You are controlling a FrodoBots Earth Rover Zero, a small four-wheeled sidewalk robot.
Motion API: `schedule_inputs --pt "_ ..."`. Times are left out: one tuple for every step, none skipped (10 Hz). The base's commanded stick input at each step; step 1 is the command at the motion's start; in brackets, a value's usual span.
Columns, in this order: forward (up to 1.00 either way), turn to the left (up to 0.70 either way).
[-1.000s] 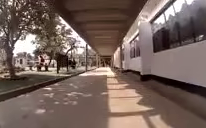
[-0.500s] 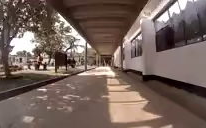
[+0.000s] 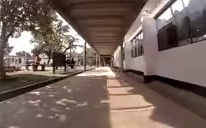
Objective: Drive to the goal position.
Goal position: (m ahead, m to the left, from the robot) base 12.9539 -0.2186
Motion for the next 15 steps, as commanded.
schedule_inputs --pt "0.50 0.00" --pt "0.50 0.00" --pt "0.50 0.00" --pt "0.50 0.00" --pt "0.50 0.00" --pt "0.50 0.00" --pt "0.50 0.00" --pt "0.50 0.00" --pt "0.50 0.00" --pt "0.50 0.00" --pt "0.50 0.00" --pt "0.50 0.00" --pt "0.50 0.00" --pt "0.50 0.00" --pt "0.50 0.00"
